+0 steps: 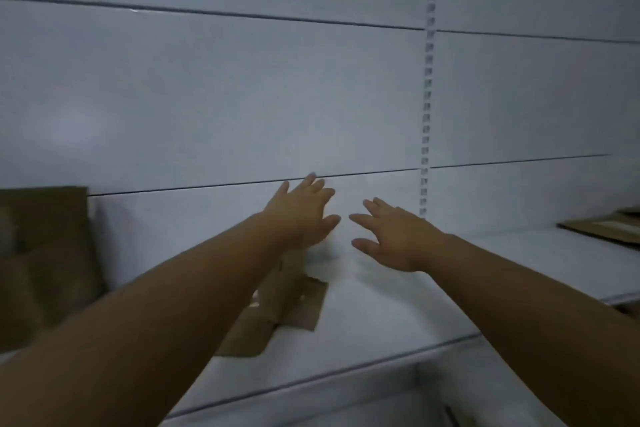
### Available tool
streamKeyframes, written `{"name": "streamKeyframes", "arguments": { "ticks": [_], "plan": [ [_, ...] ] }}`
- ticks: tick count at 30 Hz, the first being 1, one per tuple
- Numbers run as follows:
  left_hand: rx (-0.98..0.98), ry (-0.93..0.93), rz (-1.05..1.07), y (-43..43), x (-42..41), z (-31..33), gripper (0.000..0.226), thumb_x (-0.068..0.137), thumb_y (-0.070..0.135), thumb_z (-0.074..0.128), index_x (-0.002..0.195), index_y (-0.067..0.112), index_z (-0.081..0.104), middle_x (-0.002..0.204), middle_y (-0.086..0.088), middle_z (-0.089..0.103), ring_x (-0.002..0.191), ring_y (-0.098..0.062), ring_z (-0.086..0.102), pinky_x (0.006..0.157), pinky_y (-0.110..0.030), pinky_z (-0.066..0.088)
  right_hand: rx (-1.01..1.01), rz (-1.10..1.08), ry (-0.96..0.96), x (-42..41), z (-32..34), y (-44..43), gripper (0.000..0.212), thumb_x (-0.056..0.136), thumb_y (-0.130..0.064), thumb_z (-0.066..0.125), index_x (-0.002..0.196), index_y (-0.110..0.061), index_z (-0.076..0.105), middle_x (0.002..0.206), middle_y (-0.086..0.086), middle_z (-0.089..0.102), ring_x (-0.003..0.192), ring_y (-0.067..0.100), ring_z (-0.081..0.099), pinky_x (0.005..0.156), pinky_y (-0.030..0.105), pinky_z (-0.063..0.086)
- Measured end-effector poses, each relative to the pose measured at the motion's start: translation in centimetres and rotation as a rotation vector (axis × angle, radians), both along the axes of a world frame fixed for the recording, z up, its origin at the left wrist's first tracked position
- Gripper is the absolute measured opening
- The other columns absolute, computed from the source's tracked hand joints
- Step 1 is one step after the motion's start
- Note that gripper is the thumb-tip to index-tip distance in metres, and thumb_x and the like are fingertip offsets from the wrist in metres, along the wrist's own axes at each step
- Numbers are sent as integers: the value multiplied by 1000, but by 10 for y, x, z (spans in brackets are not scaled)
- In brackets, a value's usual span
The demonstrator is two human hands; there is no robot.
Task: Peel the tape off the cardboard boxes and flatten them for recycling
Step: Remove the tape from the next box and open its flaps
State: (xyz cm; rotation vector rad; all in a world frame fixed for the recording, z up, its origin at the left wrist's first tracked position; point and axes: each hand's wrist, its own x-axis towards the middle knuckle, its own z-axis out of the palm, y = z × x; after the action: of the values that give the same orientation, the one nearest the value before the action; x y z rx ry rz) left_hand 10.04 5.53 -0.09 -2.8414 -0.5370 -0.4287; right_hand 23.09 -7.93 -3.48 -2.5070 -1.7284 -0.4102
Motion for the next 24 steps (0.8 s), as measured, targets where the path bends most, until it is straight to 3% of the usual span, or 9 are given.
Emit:
{"name": "streamKeyframes", "arguments": {
  "ticks": [2,5,8,11,16,20,22,24],
  "plan": [
    [-115,-32,193,35,-49,4,65,97,48,38,150,18,18,159,-3,11,147,-19,4,118,-44,9,0,121,-3,-29,5,39,58,99,-51,27,150,-28,14,160,4,2,147,20,0,118,39,8],
    [-418,-53,365,66,-107,1,68,93,43,52,149,17,22,155,-8,26,139,-25,30,111,-36,29,-10,254,38,-60,12,83,59,98,-43,38,150,-27,17,159,6,6,146,20,5,117,37,12],
    [-618,-43,349,76,-131,-13,63,93,39,54,147,16,29,148,-8,38,132,-23,41,105,-32,35,-54,360,40,-80,13,108,68,89,-36,60,147,-29,25,154,5,24,140,25,25,112,41,27],
    [-708,-94,287,77,-133,-24,64,91,44,56,144,15,36,145,-6,43,129,-22,44,108,-36,37,-14,476,63,-93,5,117,60,80,-36,65,136,-31,42,132,-3,48,120,21,47,98,38,41],
    [-672,-209,246,81,-125,-34,59,88,46,59,137,14,47,134,-4,53,119,-19,51,99,-30,43,35,465,-42,-92,-7,122,76,75,-46,69,140,-34,32,136,-5,43,120,17,41,101,32,32],
    [-621,-418,191,86,-129,-42,40,94,46,48,105,14,69,99,-2,69,92,-19,62,83,-32,51,113,453,-130,-83,-13,120,75,79,-33,64,143,-30,26,142,-3,32,123,19,33,101,32,32],
    [-524,-542,209,86,-130,-46,40,99,42,39,97,13,67,88,-3,67,83,-19,62,78,-35,53,221,455,-164,-77,-14,115,72,75,-28,67,138,-27,32,133,0,36,115,19,37,90,31,40],
    [-492,-651,211,88,-132,-48,32,101,35,36,101,16,62,89,-1,64,81,-16,61,72,-30,54,333,436,-139,-69,-11,109,52,74,-21,69,122,-17,50,119,4,45,104,21,46,74,31,46]
  ]
}}
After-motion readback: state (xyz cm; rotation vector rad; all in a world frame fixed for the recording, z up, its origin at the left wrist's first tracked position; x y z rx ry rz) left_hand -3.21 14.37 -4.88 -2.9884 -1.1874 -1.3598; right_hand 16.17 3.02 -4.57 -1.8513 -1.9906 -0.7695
